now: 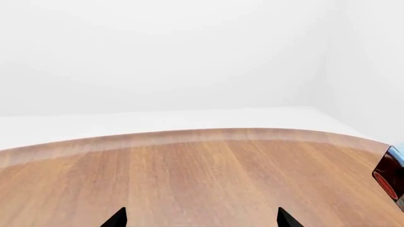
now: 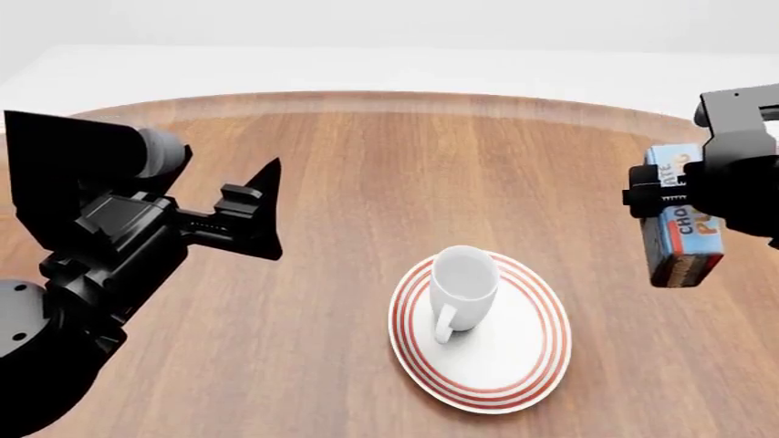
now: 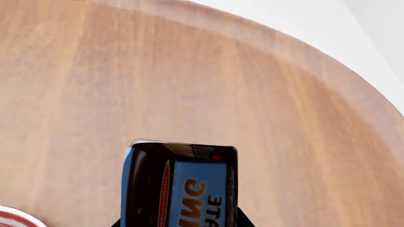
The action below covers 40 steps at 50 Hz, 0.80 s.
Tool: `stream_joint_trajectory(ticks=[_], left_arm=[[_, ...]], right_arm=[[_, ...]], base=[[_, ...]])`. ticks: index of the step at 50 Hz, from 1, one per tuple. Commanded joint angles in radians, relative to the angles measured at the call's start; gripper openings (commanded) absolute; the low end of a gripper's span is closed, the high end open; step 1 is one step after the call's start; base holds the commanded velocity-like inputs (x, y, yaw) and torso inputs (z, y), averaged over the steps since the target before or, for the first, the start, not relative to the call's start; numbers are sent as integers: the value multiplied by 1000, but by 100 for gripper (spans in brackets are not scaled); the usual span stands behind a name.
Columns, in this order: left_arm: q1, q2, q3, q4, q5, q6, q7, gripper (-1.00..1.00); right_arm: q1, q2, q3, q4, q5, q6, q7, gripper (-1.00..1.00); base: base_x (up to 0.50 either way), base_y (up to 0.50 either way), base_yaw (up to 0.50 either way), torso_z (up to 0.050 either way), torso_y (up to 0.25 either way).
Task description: Pick up the white mug and put it on the plate, and put the chocolate pudding to the right of the plate.
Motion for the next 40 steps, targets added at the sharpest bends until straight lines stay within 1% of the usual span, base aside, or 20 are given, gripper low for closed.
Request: stream_joint_trajectory(ticks=[1,12,30,40], left_arm=[[10,18,-25,-8,21,18,24,100],[11,21,-26,-11,23,15,27,100],[12,18,-31,-7,21,14,22,100],[15,19,-32,-9,23,14,22,100]], right_arm=[[-36,-52,59,103,-16,-71,-20,-100],[-58,-62,-2,147,-75,-89,-36,-100],[-120,-36,35,125,-42,-117,-35,-100],[-134,-35,36,153,-47,-140,-43,-100]], base=[[0,0,0,0,0],[0,0,0,0,0],[0,0,0,0,0],[0,0,0,0,0]])
